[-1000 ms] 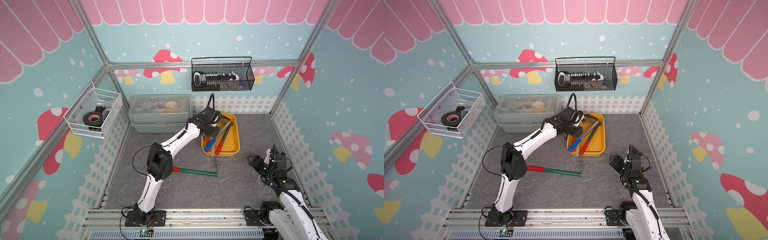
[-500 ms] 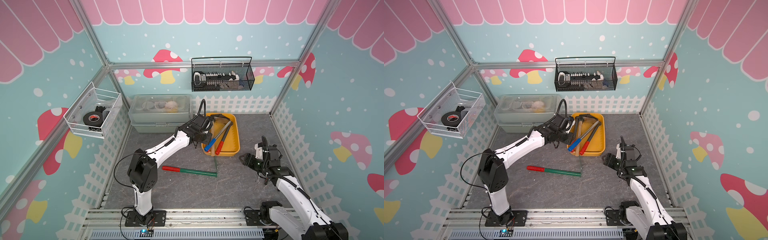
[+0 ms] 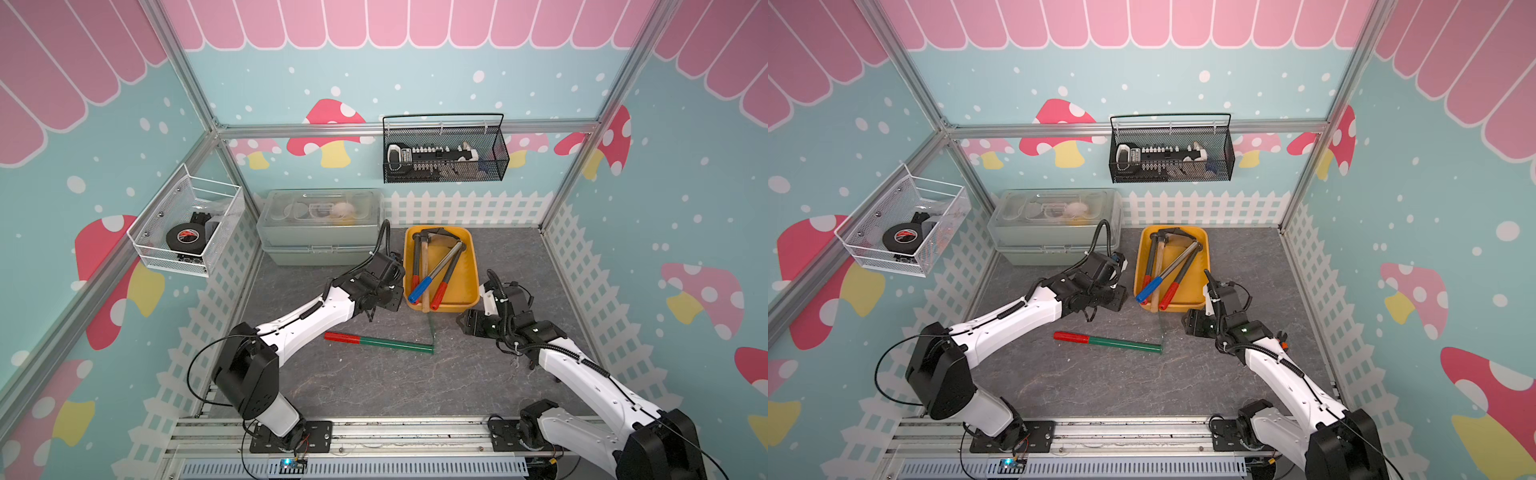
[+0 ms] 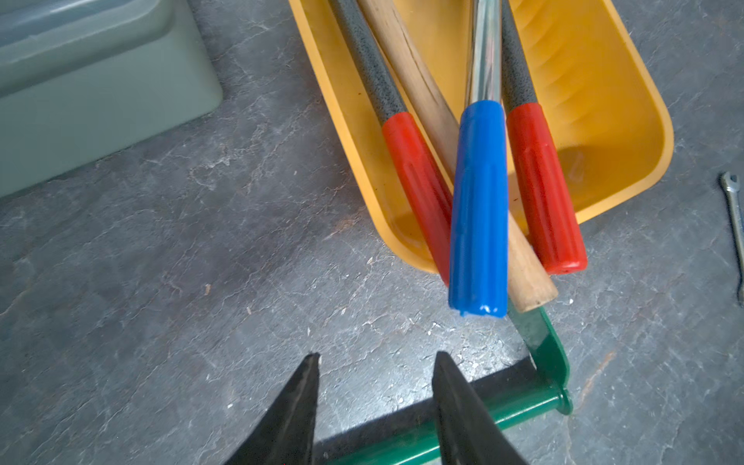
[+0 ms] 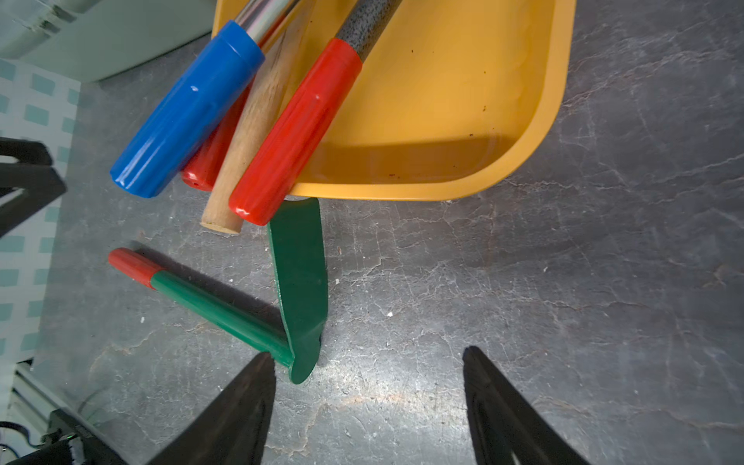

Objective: Put the small hoe into the storage box
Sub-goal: Place the hoe in the storage box, then move the hoe to the center of the board.

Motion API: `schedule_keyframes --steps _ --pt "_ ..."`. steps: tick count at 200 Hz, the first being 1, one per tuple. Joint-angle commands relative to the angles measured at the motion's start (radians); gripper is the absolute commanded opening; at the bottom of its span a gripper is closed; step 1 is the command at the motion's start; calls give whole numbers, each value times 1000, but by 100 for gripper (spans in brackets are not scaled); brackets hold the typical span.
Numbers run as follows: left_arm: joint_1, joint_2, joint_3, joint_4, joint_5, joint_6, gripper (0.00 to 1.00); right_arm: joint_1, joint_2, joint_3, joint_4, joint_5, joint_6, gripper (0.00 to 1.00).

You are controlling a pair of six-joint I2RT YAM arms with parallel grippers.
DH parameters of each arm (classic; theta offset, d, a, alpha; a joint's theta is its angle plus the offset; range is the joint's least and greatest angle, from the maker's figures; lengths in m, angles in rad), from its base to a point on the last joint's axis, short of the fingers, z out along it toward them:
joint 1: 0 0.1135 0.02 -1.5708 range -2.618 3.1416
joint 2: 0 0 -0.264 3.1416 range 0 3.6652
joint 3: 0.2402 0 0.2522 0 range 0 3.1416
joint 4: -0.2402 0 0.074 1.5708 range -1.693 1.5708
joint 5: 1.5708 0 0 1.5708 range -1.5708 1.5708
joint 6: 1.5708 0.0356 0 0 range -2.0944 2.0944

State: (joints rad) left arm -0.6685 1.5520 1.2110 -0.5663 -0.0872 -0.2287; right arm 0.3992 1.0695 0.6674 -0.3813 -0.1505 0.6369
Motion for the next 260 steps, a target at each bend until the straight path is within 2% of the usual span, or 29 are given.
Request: schedule_keyframes --steps 1,89,137,217,260 --pt "5 -74 -45 8 -55 -30 45 43 24 24 4 88 10 72" --pt "6 -208 -163 -32 -87 -72 45 264 168 85 48 267 85 70" --pt "5 -242 -212 -22 -73 -90 45 318 243 114 61 325 109 70" --pt "5 -254 -225 -8 -48 -84 45 393 379 147 98 416 127 59" --pt "5 -254 -228 -4 -49 -83 45 417 434 161 118 423 135 49"
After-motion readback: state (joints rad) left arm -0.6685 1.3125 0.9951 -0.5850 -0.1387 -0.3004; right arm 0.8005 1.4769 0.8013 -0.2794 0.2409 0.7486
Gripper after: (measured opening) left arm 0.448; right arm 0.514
